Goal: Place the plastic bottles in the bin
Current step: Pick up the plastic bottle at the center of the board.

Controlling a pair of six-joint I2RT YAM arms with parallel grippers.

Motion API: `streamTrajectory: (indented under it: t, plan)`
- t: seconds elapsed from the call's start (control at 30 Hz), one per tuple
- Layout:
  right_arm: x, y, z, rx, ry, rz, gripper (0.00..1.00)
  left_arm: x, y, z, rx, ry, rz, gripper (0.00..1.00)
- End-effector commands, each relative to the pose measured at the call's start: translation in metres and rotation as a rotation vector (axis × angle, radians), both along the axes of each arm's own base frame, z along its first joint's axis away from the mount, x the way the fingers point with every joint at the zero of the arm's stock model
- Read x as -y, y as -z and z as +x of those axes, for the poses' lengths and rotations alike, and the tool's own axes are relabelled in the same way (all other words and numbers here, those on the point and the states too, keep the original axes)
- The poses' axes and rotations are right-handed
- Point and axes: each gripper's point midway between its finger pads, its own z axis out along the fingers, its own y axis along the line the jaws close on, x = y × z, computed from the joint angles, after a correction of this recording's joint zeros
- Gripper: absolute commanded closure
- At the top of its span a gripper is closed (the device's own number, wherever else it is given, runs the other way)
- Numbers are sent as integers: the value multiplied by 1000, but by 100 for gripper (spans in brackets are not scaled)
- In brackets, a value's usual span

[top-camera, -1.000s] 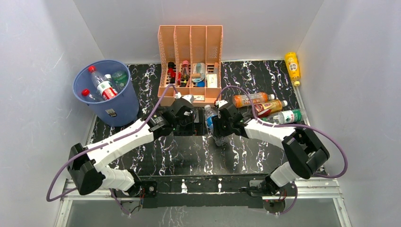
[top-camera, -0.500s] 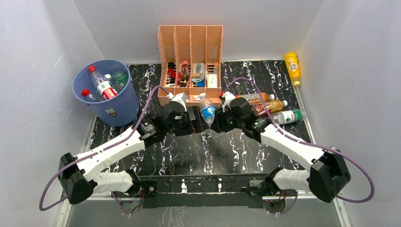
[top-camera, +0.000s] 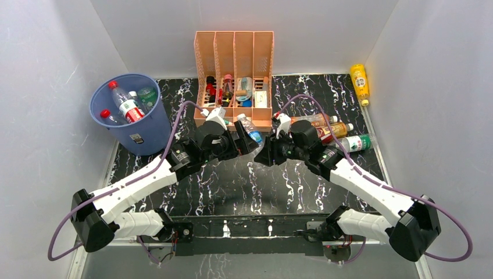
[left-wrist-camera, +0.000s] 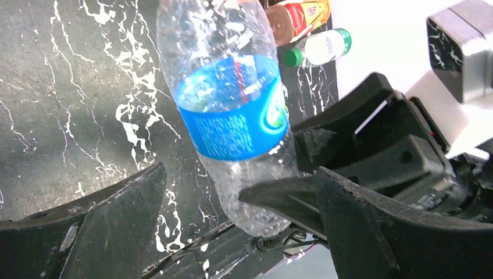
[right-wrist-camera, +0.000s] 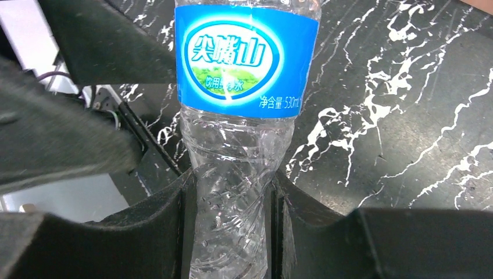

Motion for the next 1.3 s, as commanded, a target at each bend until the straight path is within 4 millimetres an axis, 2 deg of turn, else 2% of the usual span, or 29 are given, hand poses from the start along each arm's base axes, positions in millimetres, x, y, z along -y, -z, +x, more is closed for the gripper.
streamTrajectory:
  t: [0.0,0.47,0.6,0.77,0.83,0.93,1.03,1.1,1.13,1.27]
  plan:
    - [-8,-30,-10,41,-45,83,59,-5,-30,13,70,-60,-60,2]
    - [-21,-42,-27,52,-103,100,59,-3,-31,32,104,-90,6,3]
    - [-21,-47,-25,67,-97,103,58,-3,-29,34,101,-80,26,23]
    - [-24,-48,-23,71,-100,100,55,-3,-25,36,87,-67,67,57]
    - [-25,-50,-22,73,-101,103,51,-3,-25,37,86,-63,80,65]
    - [-26,-55,-22,82,-102,111,43,-7,-27,41,86,-60,98,67]
    - [-24,-61,-22,89,-100,110,27,-17,-33,50,85,-64,102,68]
    - [-22,-68,-22,99,-97,111,9,-30,-39,60,81,-75,97,67]
    - [-21,-70,-23,103,-95,110,3,-41,-44,68,86,-93,101,67]
    - [-13,-83,-23,131,-73,106,2,-73,-67,89,126,-141,144,66]
